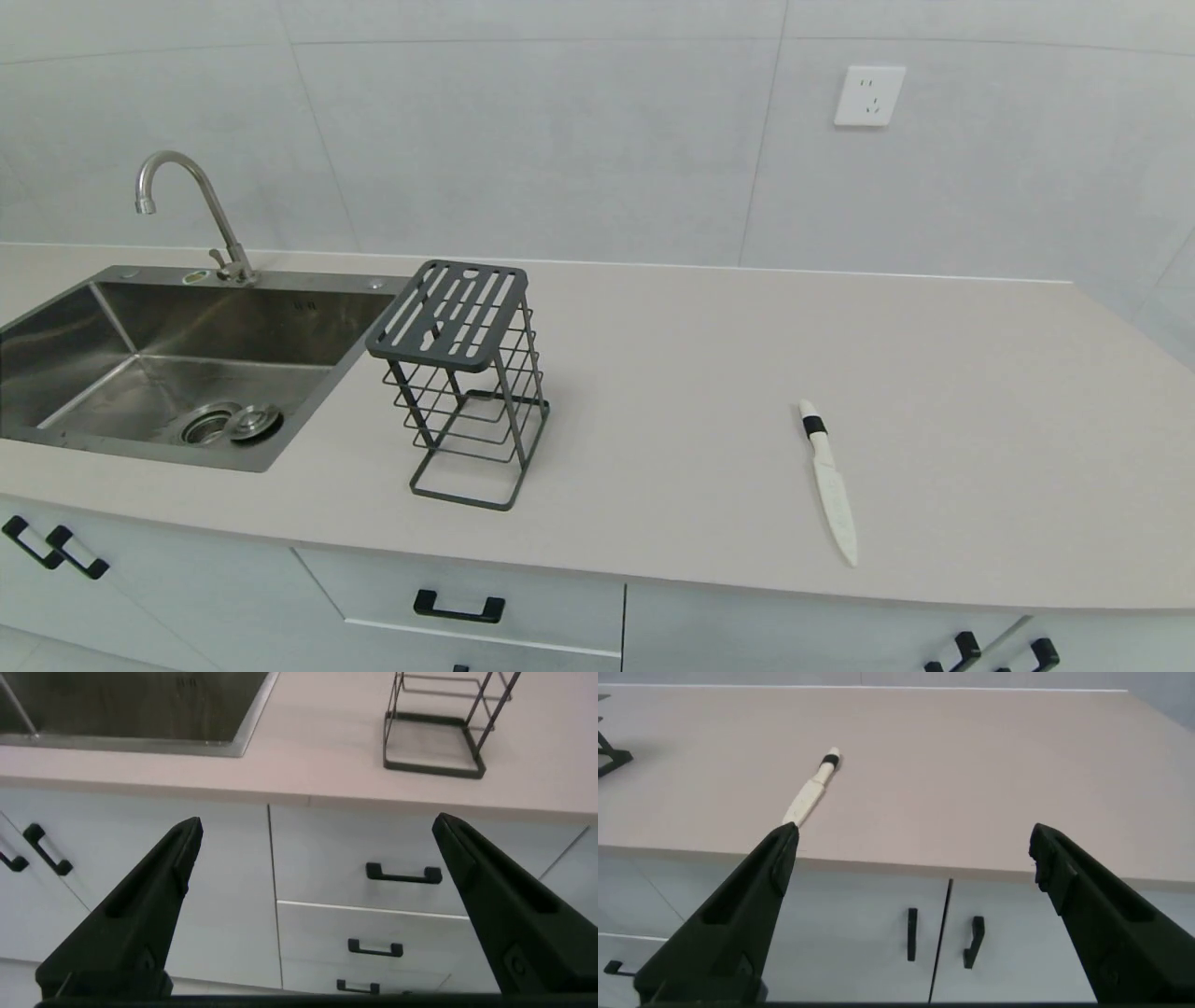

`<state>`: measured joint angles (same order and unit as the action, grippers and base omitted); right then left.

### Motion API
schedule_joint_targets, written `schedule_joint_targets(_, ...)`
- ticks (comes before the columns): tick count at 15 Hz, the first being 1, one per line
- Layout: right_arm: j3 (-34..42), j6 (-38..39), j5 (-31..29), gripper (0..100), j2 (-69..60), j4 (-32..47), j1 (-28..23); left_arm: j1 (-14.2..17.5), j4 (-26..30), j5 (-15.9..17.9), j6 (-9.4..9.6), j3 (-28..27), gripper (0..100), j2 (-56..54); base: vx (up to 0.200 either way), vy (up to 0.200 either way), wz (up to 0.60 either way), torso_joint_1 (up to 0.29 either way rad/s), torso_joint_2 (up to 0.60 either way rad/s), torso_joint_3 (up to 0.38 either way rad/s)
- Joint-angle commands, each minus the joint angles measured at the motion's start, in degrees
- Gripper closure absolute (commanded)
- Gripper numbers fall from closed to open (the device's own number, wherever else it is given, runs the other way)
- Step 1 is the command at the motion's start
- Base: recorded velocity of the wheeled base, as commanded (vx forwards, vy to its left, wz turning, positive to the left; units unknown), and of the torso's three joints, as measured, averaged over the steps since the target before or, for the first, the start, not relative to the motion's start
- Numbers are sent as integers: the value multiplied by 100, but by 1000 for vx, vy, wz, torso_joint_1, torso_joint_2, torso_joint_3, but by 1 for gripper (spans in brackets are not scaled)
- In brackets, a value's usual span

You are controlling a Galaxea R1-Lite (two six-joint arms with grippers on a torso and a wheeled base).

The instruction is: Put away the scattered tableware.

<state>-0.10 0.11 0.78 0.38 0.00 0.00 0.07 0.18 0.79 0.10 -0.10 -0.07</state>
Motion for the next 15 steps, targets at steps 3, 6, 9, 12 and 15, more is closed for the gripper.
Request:
schedule_joint_targets(3,1,-2,1,0,6,0,0,1,-1,0,8,1,0,7,0,0,0,269,-507,-242)
schedule_joint_targets(6,1,-2,1,0,6,0,0,1,-1,0,8,1,0,7,0,0,0,67,-124,-59)
schedule_joint_targets(9,1,7,1,0,6,0,0,1,-1,0,8,1,0,7,0,0,0,0,0,0)
schedule_joint_targets(12,1,7,1,0,6,0,0,1,-1,0,8,1,0,7,0,0,0,0,0,0)
schedule_joint_targets(15,1,-2,1,0,6,0,0,1,-1,0,8,1,0,7,0,0,0,0,0,0)
